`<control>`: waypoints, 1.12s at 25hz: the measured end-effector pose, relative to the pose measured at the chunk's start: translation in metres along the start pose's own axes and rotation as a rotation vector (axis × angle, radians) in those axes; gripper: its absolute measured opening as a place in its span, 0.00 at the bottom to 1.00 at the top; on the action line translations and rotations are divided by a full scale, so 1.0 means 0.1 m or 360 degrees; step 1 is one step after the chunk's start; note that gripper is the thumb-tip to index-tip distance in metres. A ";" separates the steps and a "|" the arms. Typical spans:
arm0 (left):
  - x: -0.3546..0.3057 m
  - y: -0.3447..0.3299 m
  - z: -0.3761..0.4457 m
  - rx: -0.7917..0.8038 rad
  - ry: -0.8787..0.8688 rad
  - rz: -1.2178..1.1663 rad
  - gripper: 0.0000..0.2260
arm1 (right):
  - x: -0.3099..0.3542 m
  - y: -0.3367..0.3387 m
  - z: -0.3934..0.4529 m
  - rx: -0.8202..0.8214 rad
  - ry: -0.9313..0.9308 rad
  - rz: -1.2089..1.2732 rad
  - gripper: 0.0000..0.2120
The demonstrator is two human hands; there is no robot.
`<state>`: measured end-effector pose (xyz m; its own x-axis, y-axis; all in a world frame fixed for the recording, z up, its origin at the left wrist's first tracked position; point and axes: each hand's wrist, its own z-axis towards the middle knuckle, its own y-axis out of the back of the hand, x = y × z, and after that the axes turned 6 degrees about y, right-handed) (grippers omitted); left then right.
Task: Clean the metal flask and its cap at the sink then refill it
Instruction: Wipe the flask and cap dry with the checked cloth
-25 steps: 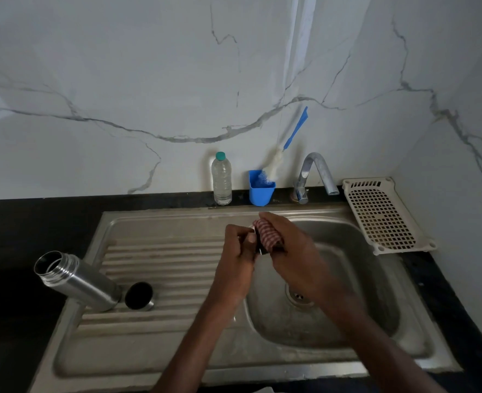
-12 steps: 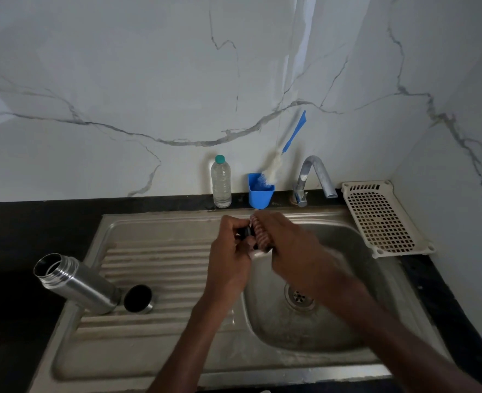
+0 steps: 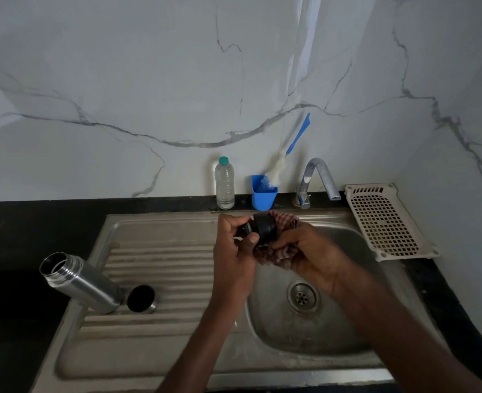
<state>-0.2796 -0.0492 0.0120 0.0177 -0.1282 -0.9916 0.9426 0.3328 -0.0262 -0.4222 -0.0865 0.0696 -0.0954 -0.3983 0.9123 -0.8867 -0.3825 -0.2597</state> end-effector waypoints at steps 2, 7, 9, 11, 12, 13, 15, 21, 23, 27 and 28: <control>0.02 -0.03 0.03 -0.0060 0.0104 0.0030 0.06 | -0.26 -0.19 -0.04 -0.0357 0.0467 -0.0451 0.28; -0.01 0.12 -0.03 0.0335 0.0765 -0.0812 0.10 | -0.24 -0.09 -0.02 -0.0394 0.0896 -0.1106 0.28; -0.02 0.12 -0.03 0.0266 0.0819 -0.1066 0.09 | -0.14 -0.06 -0.01 -0.0306 0.0622 -0.0836 0.32; -0.06 0.07 0.04 0.0080 0.0630 -0.0601 0.05 | -0.14 -0.22 -0.10 -0.0412 0.0758 -0.1099 0.36; -0.06 0.07 0.06 0.0005 0.0430 -0.0224 0.04 | -0.25 -0.30 -0.15 -0.0442 0.0885 -0.1340 0.38; -0.07 0.08 0.05 -0.0011 0.0202 0.0106 0.04 | -0.37 -0.34 -0.19 -0.0423 0.1044 -0.1641 0.41; -0.07 0.12 -0.02 0.0096 -0.0133 0.0494 0.07 | -0.32 -0.32 -0.21 -0.0349 0.1137 -0.1959 0.39; -0.09 0.21 0.02 0.0037 -0.0220 0.0457 0.13 | 0.05 -0.32 -0.12 -0.0291 0.0909 -0.2128 0.32; -0.09 0.25 0.03 0.0105 -0.0172 0.0255 0.14 | -0.02 -0.41 -0.26 -0.0306 0.1045 -0.2150 0.37; -0.02 0.19 -0.06 0.0145 -0.0070 0.0006 0.13 | 0.26 -0.18 0.02 -0.0213 0.0308 -0.1090 0.16; -0.02 0.16 -0.06 0.0065 -0.0045 -0.0074 0.12 | 0.29 -0.14 0.05 -0.0107 0.0128 -0.0672 0.18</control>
<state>-0.2666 -0.0384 0.0130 -0.0173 -0.1694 -0.9854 0.9555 0.2876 -0.0662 -0.4105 -0.0968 0.0982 0.2497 -0.1515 0.9564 -0.8827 -0.4418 0.1604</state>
